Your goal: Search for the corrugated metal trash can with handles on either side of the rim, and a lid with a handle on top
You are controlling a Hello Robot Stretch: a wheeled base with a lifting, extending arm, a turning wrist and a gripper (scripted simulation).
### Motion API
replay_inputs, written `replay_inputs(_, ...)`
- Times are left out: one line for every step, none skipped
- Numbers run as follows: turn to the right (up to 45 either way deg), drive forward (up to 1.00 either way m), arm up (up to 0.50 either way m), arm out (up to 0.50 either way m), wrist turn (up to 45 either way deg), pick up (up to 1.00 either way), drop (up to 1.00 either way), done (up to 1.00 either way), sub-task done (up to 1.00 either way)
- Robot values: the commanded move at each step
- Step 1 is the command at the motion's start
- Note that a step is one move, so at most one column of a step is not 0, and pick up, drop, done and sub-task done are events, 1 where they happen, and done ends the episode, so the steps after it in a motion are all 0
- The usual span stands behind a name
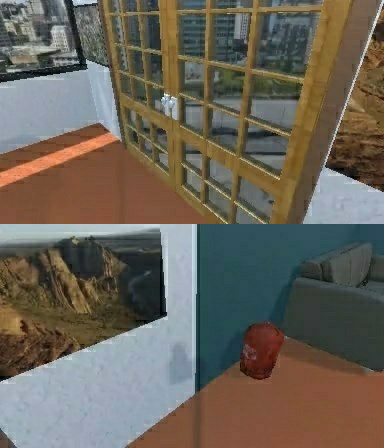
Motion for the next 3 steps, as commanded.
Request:
replay_inputs(-33.0, 0.0, 0.0, 0.0, 0.0, 0.0, 0.0, 0.0, 0.0)
replay_inputs(0.0, 0.05, 0.0, 0.0, 0.0, 0.0, 0.0, 0.0, 0.0)
replay_inputs(-9.0, 0.0, 0.0, 0.0, 0.0, 0.0, 0.0, 0.0, 0.0)
